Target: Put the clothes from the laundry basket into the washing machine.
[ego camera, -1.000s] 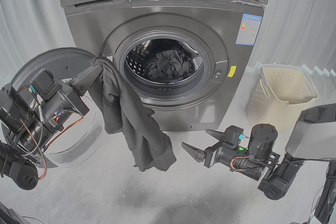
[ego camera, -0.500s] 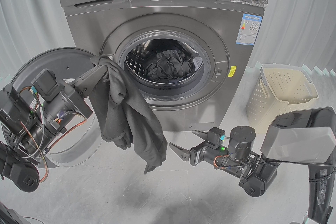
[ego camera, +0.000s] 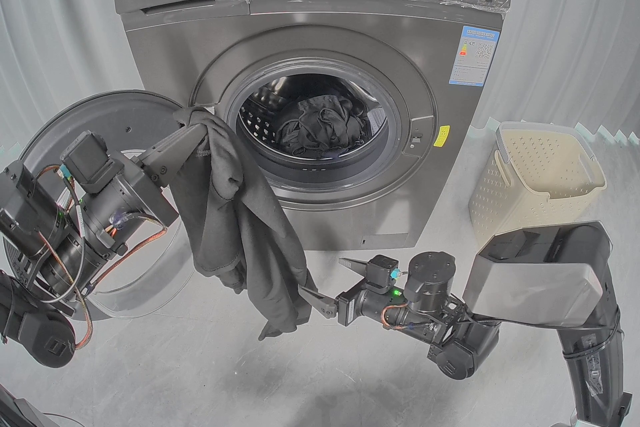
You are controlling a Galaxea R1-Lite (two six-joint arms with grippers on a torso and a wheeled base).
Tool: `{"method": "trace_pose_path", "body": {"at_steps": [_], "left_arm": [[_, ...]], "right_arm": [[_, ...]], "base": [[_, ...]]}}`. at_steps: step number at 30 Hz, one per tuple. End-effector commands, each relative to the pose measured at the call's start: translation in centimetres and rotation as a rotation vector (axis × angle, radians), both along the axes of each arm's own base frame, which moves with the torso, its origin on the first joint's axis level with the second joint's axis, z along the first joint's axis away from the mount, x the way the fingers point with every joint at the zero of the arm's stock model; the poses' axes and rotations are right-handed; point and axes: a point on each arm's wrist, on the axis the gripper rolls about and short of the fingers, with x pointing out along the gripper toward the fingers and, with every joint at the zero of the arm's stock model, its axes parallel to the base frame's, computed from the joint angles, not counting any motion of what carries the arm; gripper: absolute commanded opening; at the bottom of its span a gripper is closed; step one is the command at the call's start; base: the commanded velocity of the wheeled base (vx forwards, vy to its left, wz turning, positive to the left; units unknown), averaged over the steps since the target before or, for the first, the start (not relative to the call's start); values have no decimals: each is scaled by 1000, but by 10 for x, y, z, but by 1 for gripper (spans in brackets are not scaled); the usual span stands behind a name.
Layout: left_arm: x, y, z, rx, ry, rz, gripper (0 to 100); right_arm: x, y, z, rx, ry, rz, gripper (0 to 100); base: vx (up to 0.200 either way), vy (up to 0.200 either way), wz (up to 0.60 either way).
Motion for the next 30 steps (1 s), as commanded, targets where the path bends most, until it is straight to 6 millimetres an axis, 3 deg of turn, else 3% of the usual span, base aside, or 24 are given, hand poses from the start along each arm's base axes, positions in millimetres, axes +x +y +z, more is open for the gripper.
{"method": "trace_pose_path", "body": {"at_steps": [1,3,6,7,12,23,24,27,30], "left_arm": [[-2,1,2,-3,-9,-3,0],[-2,1,3,-3,-13,-5,0],[-2,1,3,-3,-12,-6,0],[-2,1,3,-3,-12,-6,0],[-2,1,3,-2,-11,-7,0],[-2,3,1,-1,-4,0,0],[-1,4,1,0,-3,3,0],[0,4,0,0,2,9,0],[2,5,-2,0,9,22,0]], "right_arm": [[19,13,-10,27,-40,-7,100],[25,15,-11,35,-61,-15,100],[52,17,-10,68,-136,-65,100],[57,17,-7,81,-154,-88,0],[58,16,0,98,-161,-99,0],[41,3,44,124,-186,-114,0],[33,-8,68,141,-203,-144,0],[27,-21,84,149,-218,-166,0],[3,-44,106,143,-211,-184,0]], "base": [[0,0,0],[0,0,0],[0,0,0],[0,0,0],[0,0,0],[0,0,0],[0,0,0],[0,0,0],[0,0,0]]}}
